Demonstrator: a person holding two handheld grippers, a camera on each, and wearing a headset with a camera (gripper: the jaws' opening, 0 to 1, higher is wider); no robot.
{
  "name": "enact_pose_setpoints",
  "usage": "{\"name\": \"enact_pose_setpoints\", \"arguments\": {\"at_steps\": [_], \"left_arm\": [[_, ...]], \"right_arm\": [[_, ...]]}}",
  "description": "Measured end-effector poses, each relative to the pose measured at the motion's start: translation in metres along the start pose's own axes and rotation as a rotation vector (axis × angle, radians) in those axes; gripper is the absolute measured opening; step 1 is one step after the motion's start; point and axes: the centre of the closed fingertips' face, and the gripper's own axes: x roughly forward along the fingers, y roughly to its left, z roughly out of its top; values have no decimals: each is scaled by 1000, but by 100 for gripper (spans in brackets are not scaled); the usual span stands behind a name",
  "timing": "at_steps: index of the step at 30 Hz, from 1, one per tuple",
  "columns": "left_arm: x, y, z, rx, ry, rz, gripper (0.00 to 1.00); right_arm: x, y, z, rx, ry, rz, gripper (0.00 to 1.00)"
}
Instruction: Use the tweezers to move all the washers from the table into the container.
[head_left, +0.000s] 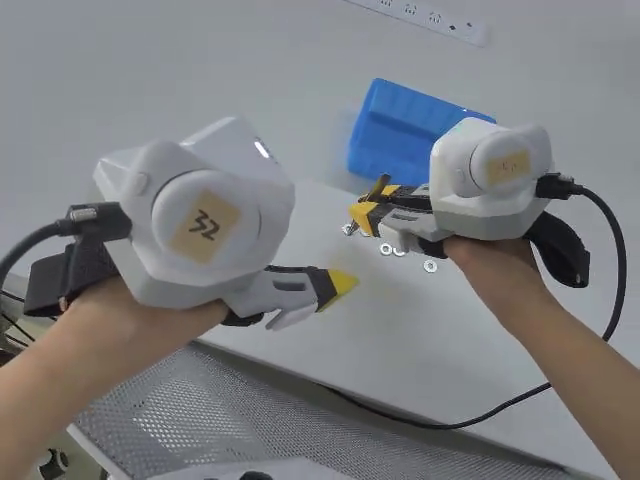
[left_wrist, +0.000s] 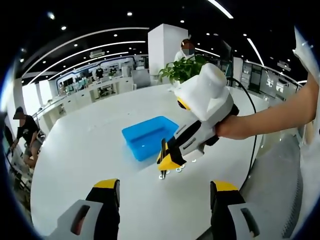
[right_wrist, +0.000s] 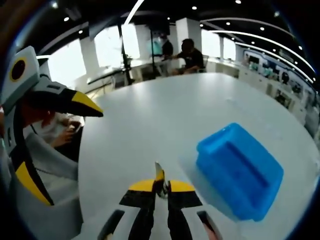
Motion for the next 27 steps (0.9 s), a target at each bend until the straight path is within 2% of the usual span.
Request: {"name": "enact_pose_setpoints", "arguments": {"at_steps": [7, 11, 13, 19, 24, 27], "left_arm": [[0, 1, -1, -2, 4, 2, 77], [0, -1, -2, -8, 10, -5, 79], [0, -1, -3, -10, 13, -5, 82], [-1, -2, -3, -14, 12, 2, 87], [-3, -3, -2, -29, 4, 10, 91], [-4, -4, -3, -27, 8, 6, 98]], "right_arm": [[1, -1, 0, -16, -6, -14, 5], [0, -3, -1, 6, -29, -29, 4], [-1, -6, -1, 24, -26, -43, 4], [-1, -6, 0, 42, -17, -40, 4], [-12, -10, 12, 94, -65, -29, 3], [-21, -13, 23, 120, -106, -28, 3]]}}
